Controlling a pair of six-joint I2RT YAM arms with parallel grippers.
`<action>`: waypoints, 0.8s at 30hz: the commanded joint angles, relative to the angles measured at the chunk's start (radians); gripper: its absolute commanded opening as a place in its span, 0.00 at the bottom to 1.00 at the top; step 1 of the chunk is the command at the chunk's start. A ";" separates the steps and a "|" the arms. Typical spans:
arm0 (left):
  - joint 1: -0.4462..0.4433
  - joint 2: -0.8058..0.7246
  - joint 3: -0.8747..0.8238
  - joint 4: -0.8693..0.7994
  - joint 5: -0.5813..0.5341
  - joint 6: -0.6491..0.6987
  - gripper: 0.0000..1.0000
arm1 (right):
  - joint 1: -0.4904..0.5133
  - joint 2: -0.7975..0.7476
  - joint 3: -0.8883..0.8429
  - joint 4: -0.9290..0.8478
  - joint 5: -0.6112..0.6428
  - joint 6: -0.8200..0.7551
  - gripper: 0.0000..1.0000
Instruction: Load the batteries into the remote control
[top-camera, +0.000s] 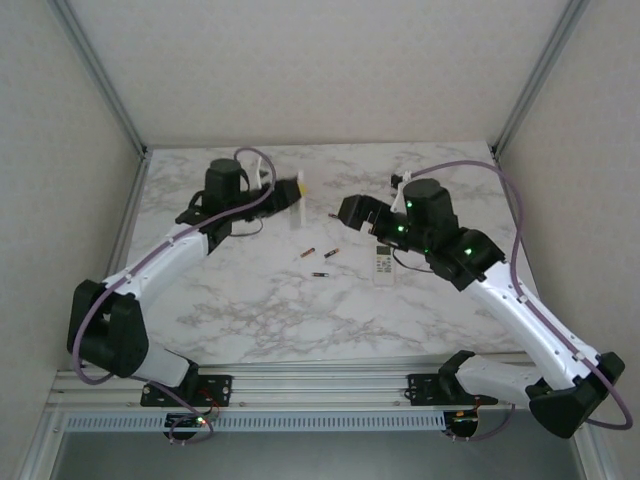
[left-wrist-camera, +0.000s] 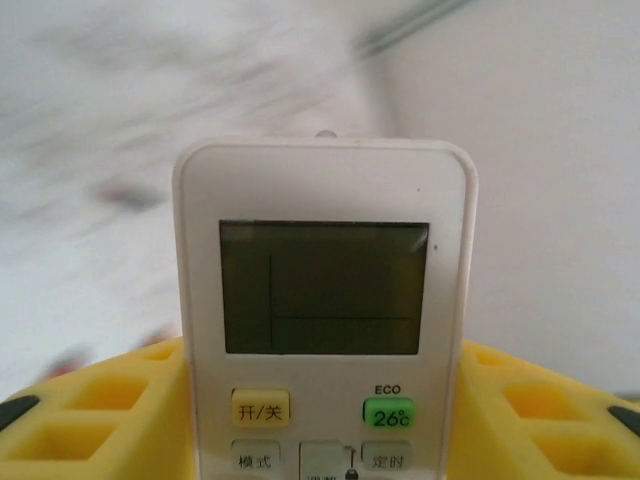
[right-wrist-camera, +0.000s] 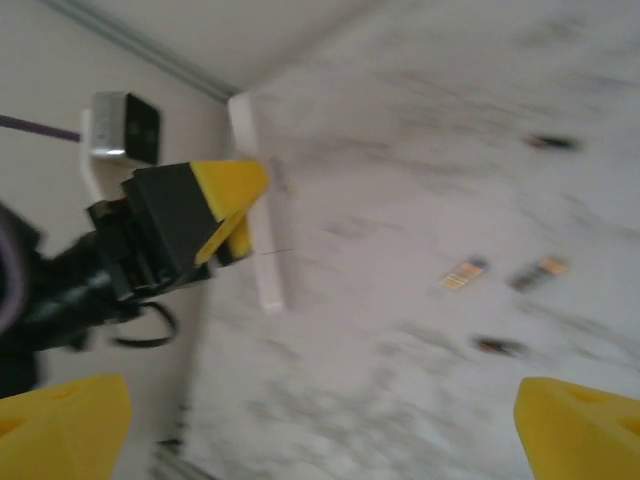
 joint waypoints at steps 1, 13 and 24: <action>-0.012 0.011 0.014 0.482 0.268 -0.334 0.28 | -0.011 0.031 0.029 0.282 -0.198 0.051 0.99; -0.073 0.021 0.078 0.808 0.181 -0.649 0.25 | -0.010 0.208 0.071 0.610 -0.391 0.189 0.86; -0.088 0.013 0.079 0.741 0.158 -0.647 0.45 | -0.010 0.194 0.092 0.499 -0.343 0.098 0.44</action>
